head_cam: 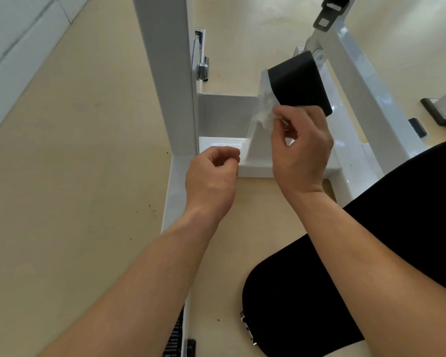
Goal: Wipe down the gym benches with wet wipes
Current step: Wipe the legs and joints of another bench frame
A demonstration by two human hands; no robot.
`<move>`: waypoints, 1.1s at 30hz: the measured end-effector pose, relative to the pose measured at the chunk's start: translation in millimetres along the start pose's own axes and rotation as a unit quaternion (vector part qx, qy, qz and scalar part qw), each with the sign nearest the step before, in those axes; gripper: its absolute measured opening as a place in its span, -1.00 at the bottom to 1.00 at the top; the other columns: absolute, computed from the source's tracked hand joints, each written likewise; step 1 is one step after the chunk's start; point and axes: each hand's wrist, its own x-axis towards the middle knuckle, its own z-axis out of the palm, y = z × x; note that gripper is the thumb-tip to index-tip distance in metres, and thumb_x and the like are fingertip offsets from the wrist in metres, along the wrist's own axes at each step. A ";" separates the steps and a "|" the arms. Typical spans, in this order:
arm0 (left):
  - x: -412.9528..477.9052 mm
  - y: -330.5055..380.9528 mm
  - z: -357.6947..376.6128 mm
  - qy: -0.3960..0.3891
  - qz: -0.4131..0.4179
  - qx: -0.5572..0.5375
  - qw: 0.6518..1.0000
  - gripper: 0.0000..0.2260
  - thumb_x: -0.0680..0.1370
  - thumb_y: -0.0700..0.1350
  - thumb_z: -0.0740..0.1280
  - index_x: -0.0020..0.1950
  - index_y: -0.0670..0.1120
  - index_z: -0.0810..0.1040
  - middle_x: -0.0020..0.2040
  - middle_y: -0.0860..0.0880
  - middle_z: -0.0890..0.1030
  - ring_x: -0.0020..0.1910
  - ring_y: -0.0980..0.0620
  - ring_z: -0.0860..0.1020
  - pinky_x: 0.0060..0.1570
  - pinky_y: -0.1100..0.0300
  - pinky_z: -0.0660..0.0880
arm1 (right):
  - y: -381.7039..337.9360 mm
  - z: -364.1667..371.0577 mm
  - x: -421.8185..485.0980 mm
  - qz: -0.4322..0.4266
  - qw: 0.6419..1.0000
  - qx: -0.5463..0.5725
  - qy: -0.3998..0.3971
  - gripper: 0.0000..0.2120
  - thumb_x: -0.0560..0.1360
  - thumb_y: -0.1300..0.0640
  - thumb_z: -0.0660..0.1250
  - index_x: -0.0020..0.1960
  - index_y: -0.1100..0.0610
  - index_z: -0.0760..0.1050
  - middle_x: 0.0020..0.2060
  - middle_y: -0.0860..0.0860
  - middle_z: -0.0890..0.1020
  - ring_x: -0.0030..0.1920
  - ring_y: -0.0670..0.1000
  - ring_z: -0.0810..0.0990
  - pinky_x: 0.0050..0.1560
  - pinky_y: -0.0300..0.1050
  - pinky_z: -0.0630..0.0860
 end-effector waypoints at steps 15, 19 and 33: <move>-1.9 -17.1 -15.4 0.001 -0.065 0.005 0.998 -0.81 0.59 -0.19 0.29 0.01 0.05 0.66 -0.09 0.10 0.68 -0.07 0.06 0.67 0.05 0.05 0.63 | 27.6 12.2 -4.0 -0.101 0.990 -0.080 -0.051 -0.84 0.55 0.14 0.40 -0.03 0.25 0.65 -0.07 0.19 0.62 -0.14 0.13 0.63 -0.01 -0.17 0.56; -2.1 -18.9 -21.0 0.009 -0.078 0.005 0.997 -0.82 0.59 -0.17 0.28 0.02 0.04 0.65 -0.03 0.06 0.67 -0.10 0.09 0.67 0.01 0.06 0.64 | 23.3 10.1 5.8 -0.104 0.992 -0.072 -0.024 -0.78 0.57 0.09 0.35 -0.03 0.24 0.66 -0.11 0.17 0.63 -0.16 0.12 0.63 -0.07 -0.13 0.59; -8.5 -7.2 -18.7 -0.021 -0.080 0.019 0.996 -0.83 0.60 -0.18 0.27 -0.01 0.01 0.65 -0.08 0.02 0.68 -0.13 0.05 0.68 -0.01 -0.03 0.64 | 31.9 14.8 -6.3 -0.061 0.996 -0.049 -0.044 -0.87 0.55 0.15 0.42 -0.04 0.23 0.64 -0.09 0.16 0.64 -0.15 0.08 0.62 -0.03 -0.17 0.58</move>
